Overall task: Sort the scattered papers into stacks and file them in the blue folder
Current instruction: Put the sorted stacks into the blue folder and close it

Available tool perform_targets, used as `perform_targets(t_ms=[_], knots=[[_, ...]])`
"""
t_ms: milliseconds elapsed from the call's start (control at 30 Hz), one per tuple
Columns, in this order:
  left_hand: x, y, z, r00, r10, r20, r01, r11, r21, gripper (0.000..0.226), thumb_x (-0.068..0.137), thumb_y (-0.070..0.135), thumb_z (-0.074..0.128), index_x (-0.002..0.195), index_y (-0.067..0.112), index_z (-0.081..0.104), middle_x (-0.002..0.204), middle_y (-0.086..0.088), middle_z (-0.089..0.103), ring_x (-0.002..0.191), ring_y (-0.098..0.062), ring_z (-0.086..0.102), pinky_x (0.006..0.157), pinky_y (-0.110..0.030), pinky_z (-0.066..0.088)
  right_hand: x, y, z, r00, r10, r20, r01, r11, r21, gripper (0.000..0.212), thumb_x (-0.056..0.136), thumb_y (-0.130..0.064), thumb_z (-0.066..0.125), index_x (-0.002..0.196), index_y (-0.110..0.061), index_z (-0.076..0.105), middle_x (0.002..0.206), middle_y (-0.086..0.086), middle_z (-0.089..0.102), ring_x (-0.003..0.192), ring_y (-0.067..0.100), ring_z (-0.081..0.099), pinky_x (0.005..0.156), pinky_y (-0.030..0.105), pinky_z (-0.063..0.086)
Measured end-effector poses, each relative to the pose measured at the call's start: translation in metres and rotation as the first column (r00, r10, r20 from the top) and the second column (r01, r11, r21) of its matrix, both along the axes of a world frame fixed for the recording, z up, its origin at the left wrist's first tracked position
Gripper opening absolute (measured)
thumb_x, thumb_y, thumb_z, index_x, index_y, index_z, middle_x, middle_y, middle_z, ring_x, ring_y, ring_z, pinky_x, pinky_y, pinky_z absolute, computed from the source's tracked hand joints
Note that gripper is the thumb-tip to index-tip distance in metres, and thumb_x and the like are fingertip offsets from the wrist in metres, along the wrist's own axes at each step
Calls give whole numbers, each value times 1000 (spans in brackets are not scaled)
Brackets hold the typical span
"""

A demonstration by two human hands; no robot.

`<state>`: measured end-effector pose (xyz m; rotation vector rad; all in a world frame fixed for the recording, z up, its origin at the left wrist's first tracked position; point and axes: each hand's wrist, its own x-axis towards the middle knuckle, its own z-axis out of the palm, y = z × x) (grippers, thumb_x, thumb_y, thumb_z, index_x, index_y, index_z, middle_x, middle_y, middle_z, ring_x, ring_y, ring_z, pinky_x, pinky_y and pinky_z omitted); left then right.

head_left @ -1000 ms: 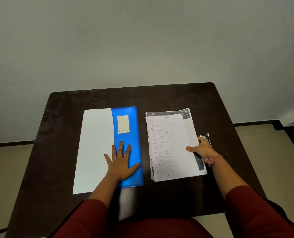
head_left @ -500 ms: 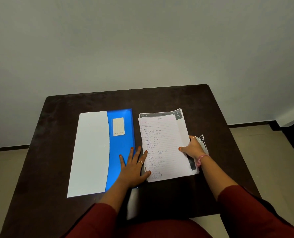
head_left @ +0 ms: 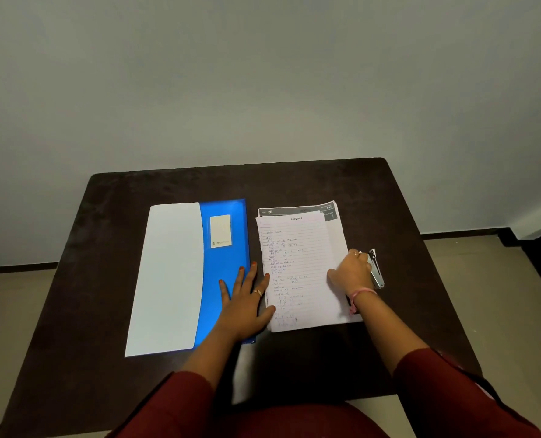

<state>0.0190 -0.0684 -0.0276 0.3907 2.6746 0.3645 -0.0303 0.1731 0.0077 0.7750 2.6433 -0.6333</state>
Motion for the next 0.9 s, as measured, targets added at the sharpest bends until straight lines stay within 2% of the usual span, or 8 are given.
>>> perform_targets(t_ms=[100, 200, 367, 433, 533, 667, 767, 900], knots=[[0, -13, 5, 995, 80, -59, -77, 996, 49, 91, 71, 73, 6, 152, 34, 3, 158, 7, -21, 138, -10, -29, 106, -55, -23, 3, -10, 11, 992, 57, -108, -53, 998, 44, 55, 86, -14, 57, 134, 0, 35, 136, 17, 36, 126, 36, 35, 100, 40, 39], [-4, -33, 8, 986, 149, -77, -144, 987, 71, 87, 75, 73, 10, 152, 34, 6, 159, 7, -18, 139, -11, -27, 107, -52, -23, 4, -28, 19, 960, 144, -239, -141, 990, 31, 53, 89, -16, 56, 137, -3, 37, 138, 14, 37, 127, 32, 36, 102, 38, 39], [-7, -76, 18, 934, 355, -44, -347, 928, 133, 70, 96, 48, 44, 153, 26, 10, 161, 1, -13, 148, -24, -12, 111, -55, -16, 7, -86, 27, 910, 141, -390, -251, 936, -247, 50, 91, -20, 62, 136, -12, 43, 143, 8, 38, 127, 24, 45, 103, 29, 39], [-8, -92, 21, 868, 495, -32, -487, 863, 137, 72, 95, 40, 51, 153, 21, 12, 161, -5, -12, 148, -27, -10, 113, -54, -11, 9, -111, 25, 914, 135, -382, -276, 898, -342, 50, 90, -18, 63, 137, -11, 44, 141, 10, 41, 126, 24, 48, 103, 28, 40], [-8, -121, 26, 696, 717, 25, -715, 690, 115, 75, 92, 33, 59, 152, 12, 19, 160, -13, -5, 147, -32, -2, 115, -55, -2, 8, -143, 17, 949, 131, -286, -252, 860, -444, 52, 89, -16, 64, 136, -8, 44, 138, 12, 45, 124, 25, 49, 101, 30, 40], [-3, -165, 25, 515, 850, 111, -856, 504, 113, 75, 88, 28, 63, 149, 7, 26, 158, -17, 4, 145, -37, 7, 116, -53, 0, 8, -177, 3, 970, 155, -188, -228, 851, -474, 59, 85, -14, 66, 138, -5, 43, 138, 12, 47, 124, 27, 49, 98, 27, 42], [2, -188, 21, 466, 873, 145, -884, 454, 107, 72, 88, 25, 63, 148, 6, 29, 157, -18, 5, 144, -39, 7, 115, -53, 0, 13, -198, -5, 962, 236, -137, -271, 886, -376, 69, 88, -21, 63, 148, -9, 30, 149, 11, 31, 135, 28, 35, 111, 34, 31], [8, -204, 16, 450, 870, 201, -893, 442, 88, 64, 91, 30, 60, 146, 11, 33, 158, -16, 5, 145, -37, 6, 116, -54, -1, 22, -219, -15, 933, 356, -49, -356, 901, -248, 71, 90, -29, 58, 150, -11, 24, 159, 7, 8, 142, 30, 20, 115, 35, 22]])
